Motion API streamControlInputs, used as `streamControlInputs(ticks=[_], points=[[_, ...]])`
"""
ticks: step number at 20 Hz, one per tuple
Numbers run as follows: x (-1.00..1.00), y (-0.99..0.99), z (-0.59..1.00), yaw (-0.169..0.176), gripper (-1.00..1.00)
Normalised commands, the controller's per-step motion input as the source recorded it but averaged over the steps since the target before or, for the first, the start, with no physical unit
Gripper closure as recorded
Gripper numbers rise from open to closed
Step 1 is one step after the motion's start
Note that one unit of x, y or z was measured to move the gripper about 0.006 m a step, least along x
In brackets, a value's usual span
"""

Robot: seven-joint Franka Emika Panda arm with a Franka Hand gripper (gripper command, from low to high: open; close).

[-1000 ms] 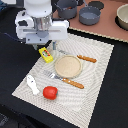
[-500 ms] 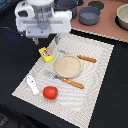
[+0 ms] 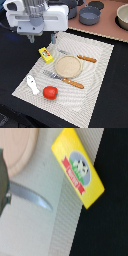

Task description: Interact with the objects in diverse but meaningful ways.

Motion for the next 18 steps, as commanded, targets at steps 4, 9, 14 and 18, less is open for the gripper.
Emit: streamControlInputs(ticks=[4, 9, 14, 18], points=[[0.43, -0.71, 0.0, -0.025, -1.0], [0.48, -0.75, 0.01, -0.009, -1.0], [0.25, -0.84, -0.01, 0.02, -1.0], [-0.07, -0.65, -0.15, 0.122, -1.0]])
